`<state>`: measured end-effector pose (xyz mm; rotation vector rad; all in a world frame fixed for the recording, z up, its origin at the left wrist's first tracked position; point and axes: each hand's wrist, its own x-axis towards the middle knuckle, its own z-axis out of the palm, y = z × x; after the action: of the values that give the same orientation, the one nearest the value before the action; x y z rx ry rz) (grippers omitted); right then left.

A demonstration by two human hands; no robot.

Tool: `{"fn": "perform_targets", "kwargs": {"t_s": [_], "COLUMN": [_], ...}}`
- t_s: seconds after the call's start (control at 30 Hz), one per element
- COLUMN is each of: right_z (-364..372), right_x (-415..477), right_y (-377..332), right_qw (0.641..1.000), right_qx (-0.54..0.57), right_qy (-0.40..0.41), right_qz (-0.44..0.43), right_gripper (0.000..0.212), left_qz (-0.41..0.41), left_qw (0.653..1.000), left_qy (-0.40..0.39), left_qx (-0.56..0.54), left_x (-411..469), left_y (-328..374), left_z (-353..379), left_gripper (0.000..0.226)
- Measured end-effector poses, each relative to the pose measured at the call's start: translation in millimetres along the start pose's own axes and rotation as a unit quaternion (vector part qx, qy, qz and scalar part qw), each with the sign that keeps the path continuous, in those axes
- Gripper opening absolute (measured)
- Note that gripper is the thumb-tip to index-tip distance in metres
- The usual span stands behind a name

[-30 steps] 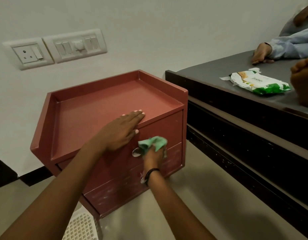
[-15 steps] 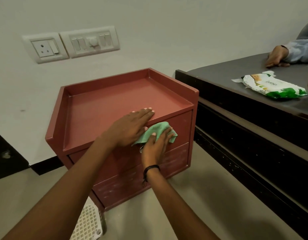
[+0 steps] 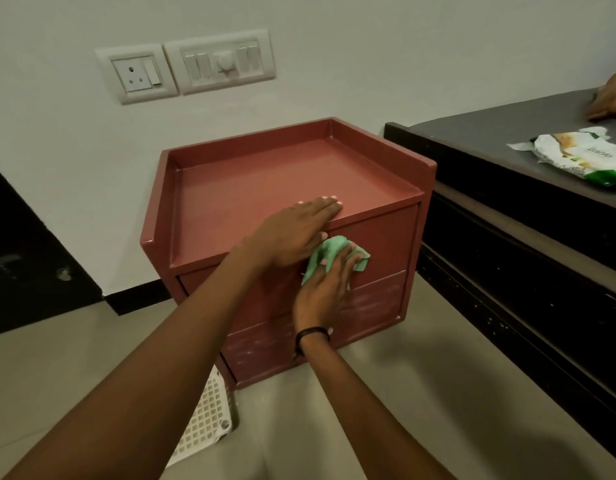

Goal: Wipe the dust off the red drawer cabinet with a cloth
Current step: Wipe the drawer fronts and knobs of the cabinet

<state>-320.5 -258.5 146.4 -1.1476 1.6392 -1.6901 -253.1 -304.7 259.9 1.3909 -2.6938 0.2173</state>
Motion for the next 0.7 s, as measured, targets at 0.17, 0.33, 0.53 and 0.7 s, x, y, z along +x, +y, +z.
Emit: {"fn": "perform_targets", "kwargs": {"t_s": [0.17, 0.33, 0.53, 0.7], "right_z": [-12.3, -20.6, -19.4, -32.6], "right_x": [1.8, -44.5, -105.6, -111.0], "right_y": [2.3, 29.4, 71.9, 104.7], "right_qw": [0.995, 0.981, 0.985, 0.991], "right_qx": [0.095, 0.17, 0.143, 0.069], "right_qy": [0.024, 0.072, 0.082, 0.104], "right_qz": [0.019, 0.066, 0.056, 0.052], "right_gripper": [0.051, 0.047, 0.048, 0.056], "left_qz": [-0.006, 0.018, 0.037, -0.01], "left_qw": [0.999, 0.976, 0.932, 0.916], "left_qy": [0.031, 0.113, 0.19, 0.201], "left_qx": [0.026, 0.186, 0.305, 0.347], "left_x": [-15.8, -59.4, -106.3, -135.1], "left_y": [3.1, 2.8, -12.4, -26.8], "left_z": [2.3, 26.2, 60.3, 75.1], "left_gripper": [0.061, 0.068, 0.058, 0.071]}}
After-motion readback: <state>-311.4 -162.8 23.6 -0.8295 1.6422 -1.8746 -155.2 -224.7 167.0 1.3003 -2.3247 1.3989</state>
